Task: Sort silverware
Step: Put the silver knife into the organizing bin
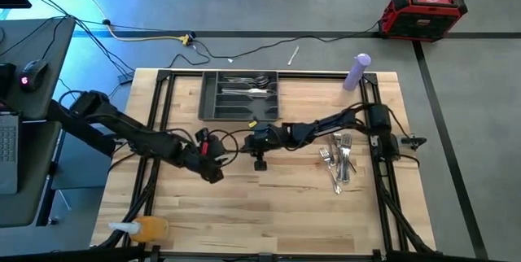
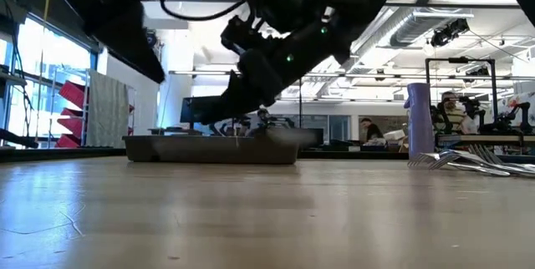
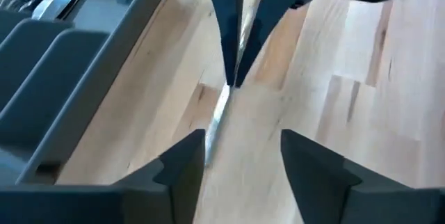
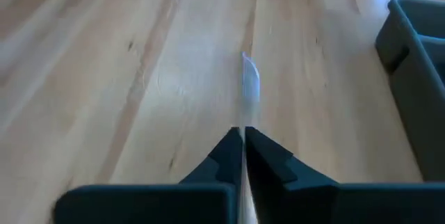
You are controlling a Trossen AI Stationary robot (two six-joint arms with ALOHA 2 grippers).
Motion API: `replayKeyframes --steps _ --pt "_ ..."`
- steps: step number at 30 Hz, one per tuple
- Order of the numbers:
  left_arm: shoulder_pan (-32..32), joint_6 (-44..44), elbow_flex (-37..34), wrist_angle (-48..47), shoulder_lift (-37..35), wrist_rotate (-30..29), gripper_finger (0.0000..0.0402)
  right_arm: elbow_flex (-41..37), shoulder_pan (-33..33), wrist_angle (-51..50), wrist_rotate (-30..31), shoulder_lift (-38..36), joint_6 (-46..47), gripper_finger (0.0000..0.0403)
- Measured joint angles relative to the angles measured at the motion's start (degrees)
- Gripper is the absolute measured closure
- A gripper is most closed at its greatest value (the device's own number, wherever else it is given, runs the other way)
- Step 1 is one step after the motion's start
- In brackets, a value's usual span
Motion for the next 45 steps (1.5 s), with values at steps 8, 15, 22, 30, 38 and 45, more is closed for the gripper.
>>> replayKeyframes --steps 8,15,22,30,38,45 --pt "4.6 9.5 -5.0 6.9 0.9 1.7 0.0197 0.0 1.0 -1.1 0.0 -0.6 -1.1 0.0398" --pt "8.0 8.8 -6.1 9.2 3.5 2.4 0.0196 0.1 -2.7 -3.6 -0.6 -0.7 -1.7 0.0401" --pt "13.7 11.6 -6.1 16.1 10.8 -2.0 0.0216 0.1 -6.7 -7.8 -2.6 -3.1 2.1 0.0402" --pt "22.6 16.1 -6.0 21.3 19.2 0.1 0.0308 0.2 -5.4 -12.7 5.3 -8.3 0.5 0.0402" --pt "23.0 19.7 -5.8 28.5 23.5 10.8 0.0379 0.3 -4.5 -18.2 4.3 -9.3 0.5 0.0403" --pt "13.7 18.4 -5.8 23.0 22.9 11.3 0.0398 -12.1 -4.4 -2.1 -7.3 -8.9 -0.7 0.0403"
